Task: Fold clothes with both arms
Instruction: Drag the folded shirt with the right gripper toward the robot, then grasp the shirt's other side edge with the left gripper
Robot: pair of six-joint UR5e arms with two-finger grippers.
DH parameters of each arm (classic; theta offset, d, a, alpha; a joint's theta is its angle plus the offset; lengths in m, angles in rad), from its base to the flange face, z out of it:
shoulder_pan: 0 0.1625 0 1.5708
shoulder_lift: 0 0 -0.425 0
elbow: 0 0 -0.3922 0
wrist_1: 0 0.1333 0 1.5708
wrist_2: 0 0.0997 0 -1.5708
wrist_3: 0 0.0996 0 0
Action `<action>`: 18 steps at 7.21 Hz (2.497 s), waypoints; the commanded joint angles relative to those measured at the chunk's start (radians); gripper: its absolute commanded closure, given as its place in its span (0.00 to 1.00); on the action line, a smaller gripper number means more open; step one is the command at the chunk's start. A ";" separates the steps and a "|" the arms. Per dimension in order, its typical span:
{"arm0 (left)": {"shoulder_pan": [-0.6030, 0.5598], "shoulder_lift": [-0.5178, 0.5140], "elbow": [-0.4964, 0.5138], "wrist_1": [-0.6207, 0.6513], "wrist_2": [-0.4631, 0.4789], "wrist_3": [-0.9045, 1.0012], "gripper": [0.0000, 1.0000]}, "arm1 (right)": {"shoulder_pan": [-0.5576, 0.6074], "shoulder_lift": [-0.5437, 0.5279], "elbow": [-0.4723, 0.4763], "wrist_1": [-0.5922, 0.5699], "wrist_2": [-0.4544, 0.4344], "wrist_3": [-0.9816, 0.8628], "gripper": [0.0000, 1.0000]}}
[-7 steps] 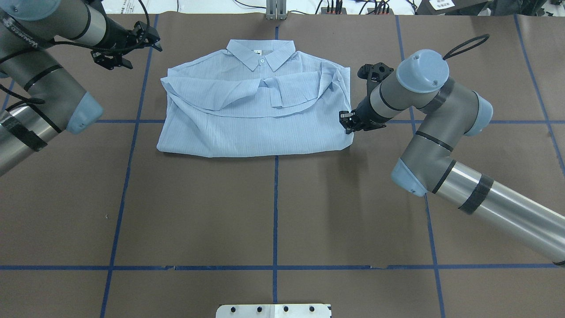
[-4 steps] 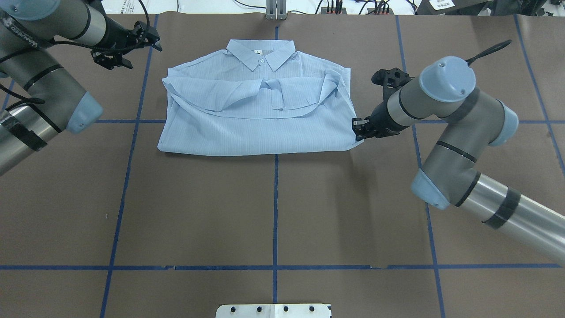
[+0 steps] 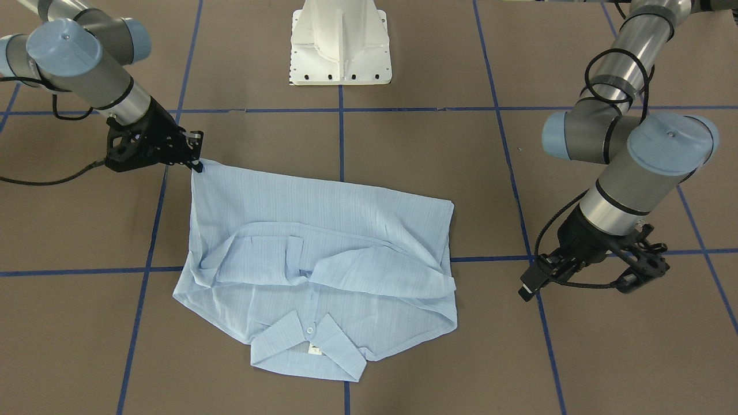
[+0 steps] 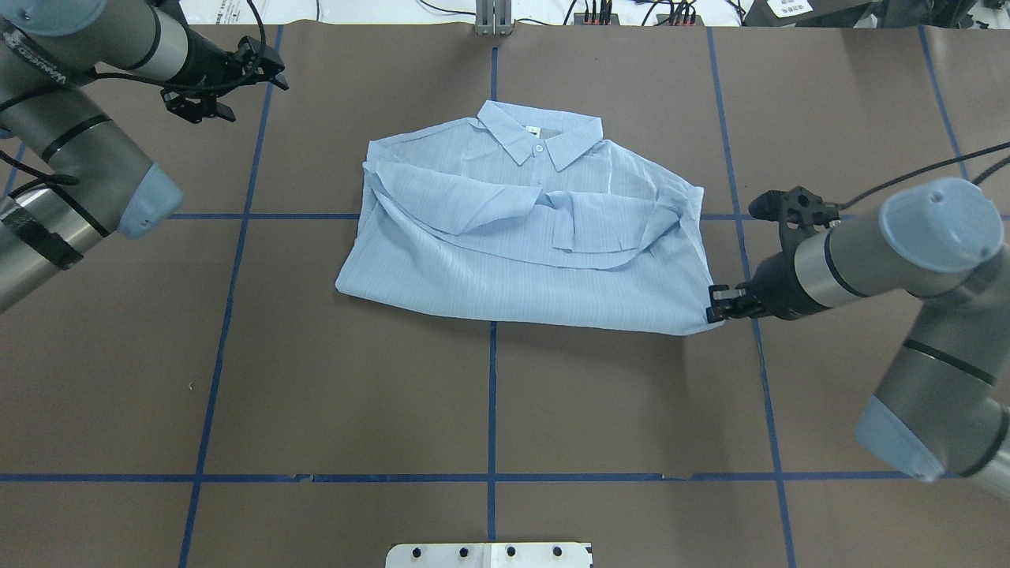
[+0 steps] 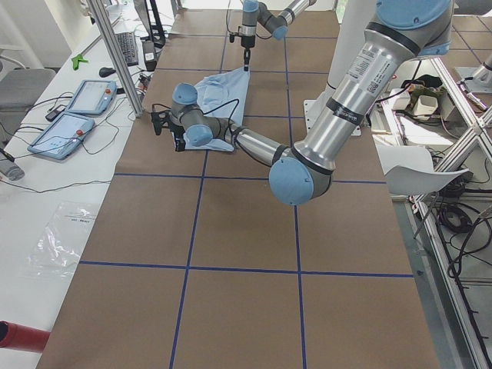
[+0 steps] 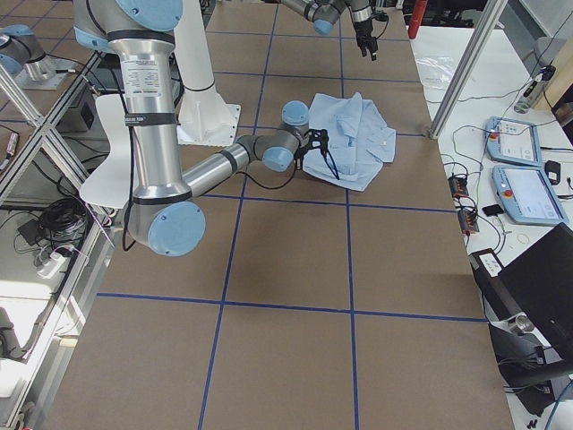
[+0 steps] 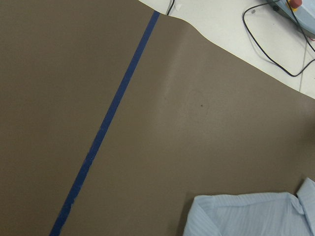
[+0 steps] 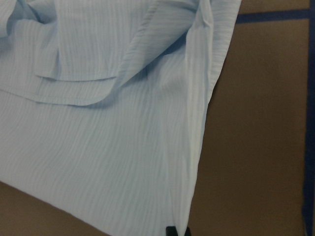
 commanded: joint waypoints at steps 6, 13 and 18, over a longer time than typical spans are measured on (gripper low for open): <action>0.006 0.025 -0.089 0.005 -0.005 -0.002 0.00 | -0.494 -0.300 0.295 0.085 -0.082 0.008 0.00; 0.472 -0.037 -0.247 0.276 0.186 -0.355 0.07 | -0.207 -0.062 0.217 0.088 -0.296 -0.006 0.00; 0.535 -0.025 -0.244 0.291 0.200 -0.354 0.24 | -0.207 -0.040 0.200 0.088 -0.297 -0.001 0.00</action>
